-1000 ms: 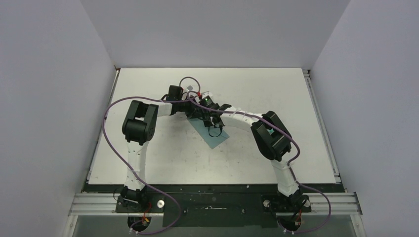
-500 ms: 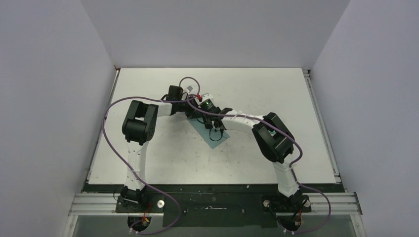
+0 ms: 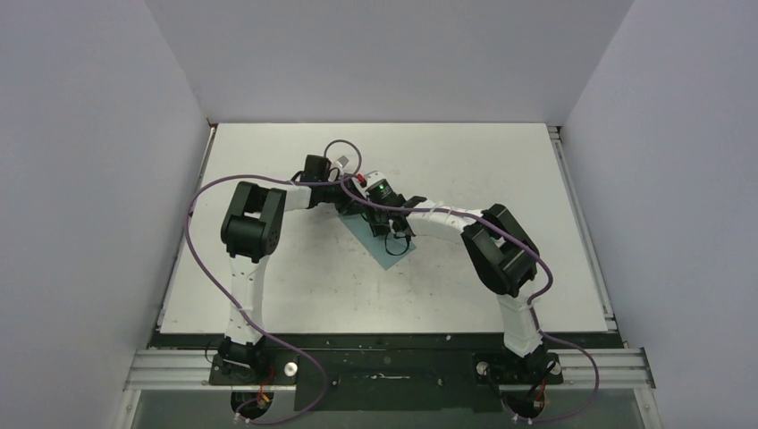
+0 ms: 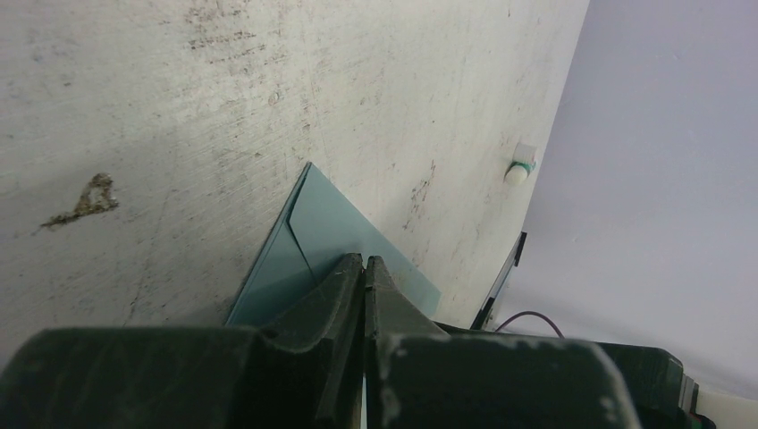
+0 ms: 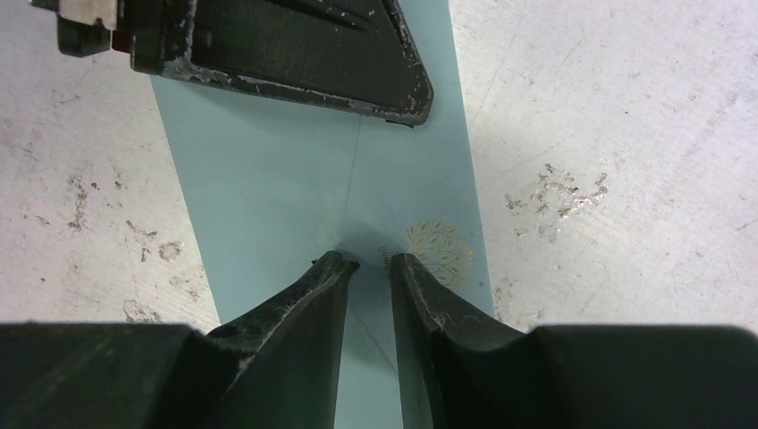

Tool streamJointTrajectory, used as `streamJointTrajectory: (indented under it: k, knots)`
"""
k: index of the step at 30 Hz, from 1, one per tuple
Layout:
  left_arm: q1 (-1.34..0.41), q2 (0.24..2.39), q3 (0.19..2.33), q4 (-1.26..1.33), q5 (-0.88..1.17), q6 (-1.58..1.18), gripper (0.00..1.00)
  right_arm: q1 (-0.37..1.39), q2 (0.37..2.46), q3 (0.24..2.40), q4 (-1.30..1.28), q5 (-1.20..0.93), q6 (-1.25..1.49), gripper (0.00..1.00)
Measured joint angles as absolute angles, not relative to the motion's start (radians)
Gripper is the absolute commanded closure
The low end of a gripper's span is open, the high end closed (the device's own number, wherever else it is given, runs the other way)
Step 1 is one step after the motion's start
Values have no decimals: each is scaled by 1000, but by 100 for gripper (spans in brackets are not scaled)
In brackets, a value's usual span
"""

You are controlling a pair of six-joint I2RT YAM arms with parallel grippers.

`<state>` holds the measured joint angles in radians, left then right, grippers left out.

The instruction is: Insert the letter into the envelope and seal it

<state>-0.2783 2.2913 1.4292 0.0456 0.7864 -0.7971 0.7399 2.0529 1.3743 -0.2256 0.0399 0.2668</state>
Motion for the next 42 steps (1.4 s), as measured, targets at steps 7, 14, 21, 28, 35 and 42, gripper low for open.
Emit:
streamJointTrajectory:
  k: [7, 14, 21, 28, 35, 42]
  knots:
    - [-278, 2291, 1429, 46, 786, -797, 100, 739, 2053, 1380, -249, 42, 242, 79]
    - [-275, 2292, 1429, 31, 799, -797, 100, 739, 2027, 1359, -295, 69, 234, 80]
    - [-272, 2295, 1429, 25, 813, -797, 100, 731, 1971, 1303, -358, 70, 224, 80]
    - [-271, 2296, 1429, 23, 818, -797, 100, 664, 1927, 1271, -437, 46, 250, 79]
    - [-270, 2297, 1429, 23, 822, -797, 100, 652, 1924, 1310, -487, 7, 274, 79]
    - [-270, 2297, 1429, 22, 822, -797, 100, 696, 2018, 1486, -407, -30, 305, 86]
